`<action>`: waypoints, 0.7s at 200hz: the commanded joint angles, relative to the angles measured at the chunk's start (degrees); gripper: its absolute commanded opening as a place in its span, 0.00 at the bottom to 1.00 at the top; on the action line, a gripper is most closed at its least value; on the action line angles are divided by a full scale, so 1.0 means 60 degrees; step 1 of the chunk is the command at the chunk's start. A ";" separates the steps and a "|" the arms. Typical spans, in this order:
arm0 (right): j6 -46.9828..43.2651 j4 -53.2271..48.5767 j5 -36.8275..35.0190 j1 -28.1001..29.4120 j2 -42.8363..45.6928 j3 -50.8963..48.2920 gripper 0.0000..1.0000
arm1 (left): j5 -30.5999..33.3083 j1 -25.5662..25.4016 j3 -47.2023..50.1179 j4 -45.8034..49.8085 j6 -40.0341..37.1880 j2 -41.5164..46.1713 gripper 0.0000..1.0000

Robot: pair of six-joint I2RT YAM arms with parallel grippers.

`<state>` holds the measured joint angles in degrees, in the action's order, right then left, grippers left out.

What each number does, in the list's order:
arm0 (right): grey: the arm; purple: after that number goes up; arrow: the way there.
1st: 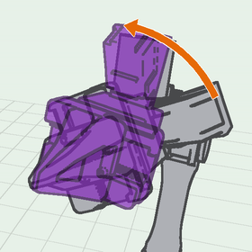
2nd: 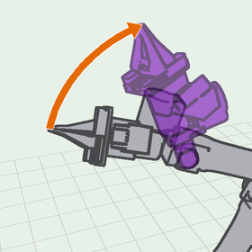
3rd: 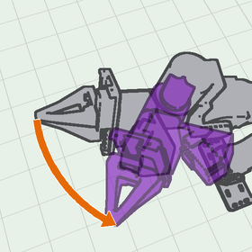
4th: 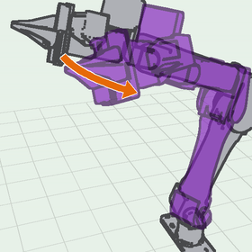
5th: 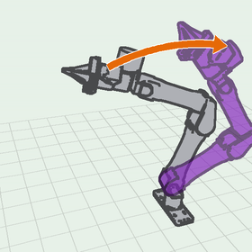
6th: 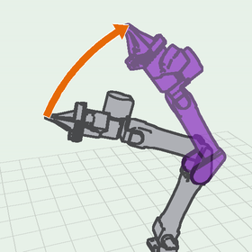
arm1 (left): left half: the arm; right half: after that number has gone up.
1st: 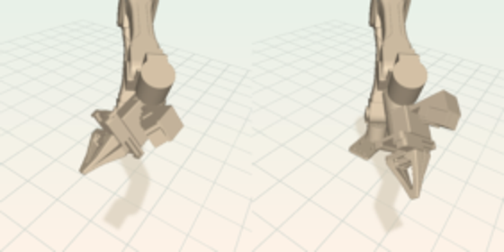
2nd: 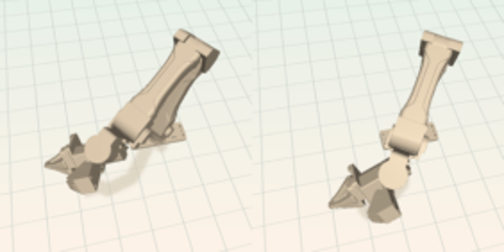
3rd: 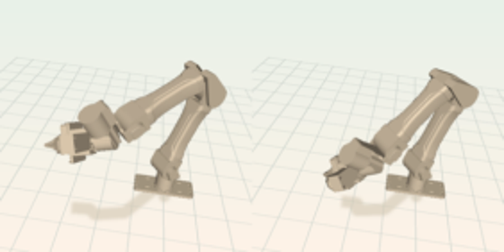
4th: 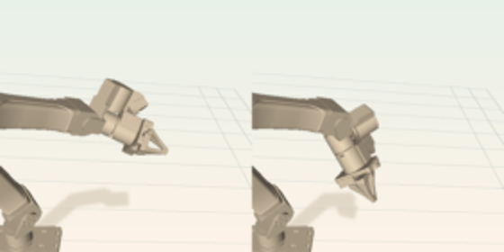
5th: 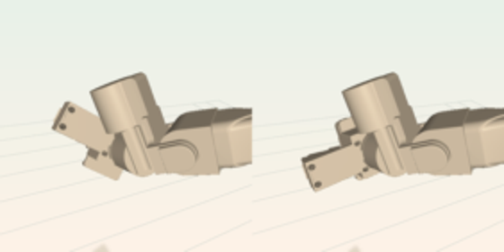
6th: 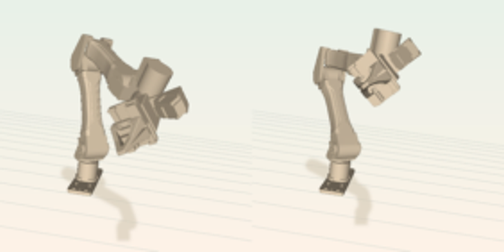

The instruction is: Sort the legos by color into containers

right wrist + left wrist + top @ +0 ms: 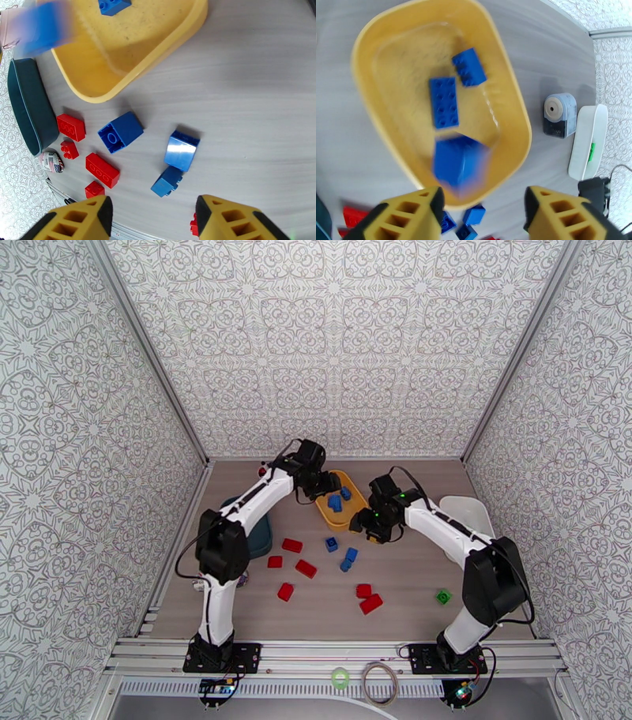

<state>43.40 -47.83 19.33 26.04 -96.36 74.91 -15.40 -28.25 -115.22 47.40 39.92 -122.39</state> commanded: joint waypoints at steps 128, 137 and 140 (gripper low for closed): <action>-0.0444 -0.0382 -0.0616 -0.0136 0.1342 -0.1097 0.72 | 0.2848 -0.1621 0.2540 0.1899 0.0528 0.1828 0.86; -0.0411 -0.0369 -0.0615 -0.0137 0.1538 -0.1307 0.73 | 0.2831 -0.1780 0.2915 0.1776 0.0698 0.1942 0.87; -0.0407 -0.0360 -0.0618 -0.0138 0.1592 -0.1369 0.74 | 0.2830 -0.1825 0.3013 0.1722 0.0756 0.1967 0.87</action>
<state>40.66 -49.95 16.73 25.63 -90.02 69.76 -0.89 -37.10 -101.82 58.02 40.97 -113.38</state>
